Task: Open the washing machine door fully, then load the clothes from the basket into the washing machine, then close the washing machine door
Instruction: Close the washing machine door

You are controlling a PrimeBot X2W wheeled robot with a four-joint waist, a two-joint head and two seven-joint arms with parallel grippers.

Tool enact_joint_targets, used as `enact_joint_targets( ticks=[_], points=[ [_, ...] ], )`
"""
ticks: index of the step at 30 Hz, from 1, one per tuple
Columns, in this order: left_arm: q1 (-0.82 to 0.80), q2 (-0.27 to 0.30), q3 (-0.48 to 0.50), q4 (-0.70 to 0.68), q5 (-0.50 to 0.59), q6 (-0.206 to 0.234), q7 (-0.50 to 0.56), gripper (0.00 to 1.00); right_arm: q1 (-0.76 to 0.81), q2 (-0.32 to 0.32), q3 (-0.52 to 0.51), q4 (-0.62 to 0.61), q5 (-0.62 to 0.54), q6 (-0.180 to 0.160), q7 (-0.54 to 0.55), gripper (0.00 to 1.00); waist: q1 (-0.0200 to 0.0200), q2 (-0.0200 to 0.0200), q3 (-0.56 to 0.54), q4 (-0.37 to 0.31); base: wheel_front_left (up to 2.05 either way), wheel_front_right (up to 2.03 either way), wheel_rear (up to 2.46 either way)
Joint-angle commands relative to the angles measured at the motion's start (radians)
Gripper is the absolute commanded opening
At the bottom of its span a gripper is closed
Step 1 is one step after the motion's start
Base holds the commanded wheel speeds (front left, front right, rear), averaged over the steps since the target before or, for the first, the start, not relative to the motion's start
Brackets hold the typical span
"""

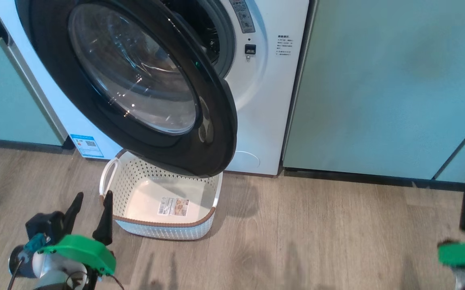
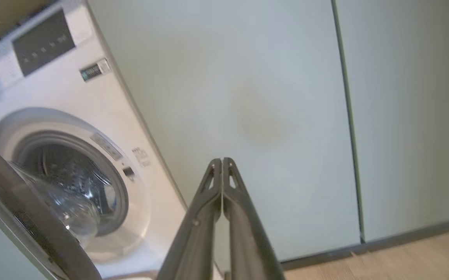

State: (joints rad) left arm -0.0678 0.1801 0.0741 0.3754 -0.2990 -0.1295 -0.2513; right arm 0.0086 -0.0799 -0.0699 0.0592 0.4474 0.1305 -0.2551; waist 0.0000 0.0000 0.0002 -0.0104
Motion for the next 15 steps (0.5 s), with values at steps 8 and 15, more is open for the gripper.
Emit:
enact_joint_targets(
  ticks=[8, 15],
  points=[
    [-0.063, 0.016, 0.032, -0.017, 0.026, -0.001, -0.01, 1.0, -0.2, -0.014, 0.115, -0.219, -0.011, 0.0, -0.007, 0.0, 0.0, 0.0, -0.002, 0.033, 0.0, 0.0, 0.0],
    [-0.067, -0.002, 0.033, -0.027, 0.047, -0.001, -0.01, 1.0, -0.328, -0.049, 0.334, -0.298, 0.03, 0.0, -0.007, 0.0, 0.0, 0.0, -0.005, 0.078, 0.0, 0.0, 0.0]
  ],
)
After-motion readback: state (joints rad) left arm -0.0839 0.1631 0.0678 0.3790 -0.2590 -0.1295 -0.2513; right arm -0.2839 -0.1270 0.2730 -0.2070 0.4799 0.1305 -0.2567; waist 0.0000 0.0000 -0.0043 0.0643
